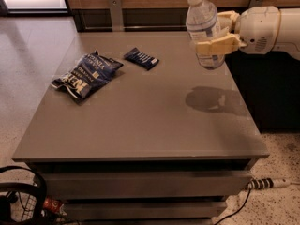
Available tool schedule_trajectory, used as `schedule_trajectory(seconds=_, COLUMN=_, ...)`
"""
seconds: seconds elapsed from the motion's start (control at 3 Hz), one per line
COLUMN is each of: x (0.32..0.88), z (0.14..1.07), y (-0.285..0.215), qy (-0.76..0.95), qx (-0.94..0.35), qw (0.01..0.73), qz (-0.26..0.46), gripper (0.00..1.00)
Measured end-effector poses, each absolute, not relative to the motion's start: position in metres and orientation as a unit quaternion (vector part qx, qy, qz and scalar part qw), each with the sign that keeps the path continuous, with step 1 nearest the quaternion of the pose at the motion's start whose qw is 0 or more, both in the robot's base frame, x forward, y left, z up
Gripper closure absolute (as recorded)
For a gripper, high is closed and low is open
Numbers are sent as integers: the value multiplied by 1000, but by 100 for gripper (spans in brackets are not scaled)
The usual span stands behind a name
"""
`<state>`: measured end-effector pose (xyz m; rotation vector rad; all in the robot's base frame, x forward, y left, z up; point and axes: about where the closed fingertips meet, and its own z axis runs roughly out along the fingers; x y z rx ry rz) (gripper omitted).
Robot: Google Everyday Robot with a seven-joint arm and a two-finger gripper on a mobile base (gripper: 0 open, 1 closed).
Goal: Place blue plastic bottle upright
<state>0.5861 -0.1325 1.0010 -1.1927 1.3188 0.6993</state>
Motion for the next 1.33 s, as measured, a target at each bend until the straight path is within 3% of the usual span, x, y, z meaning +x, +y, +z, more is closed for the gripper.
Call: schedule_trajectory(seconds=1.33, x=644, z=972, y=-155, qy=570, qx=-373, qw=639, qz=356, gripper=100)
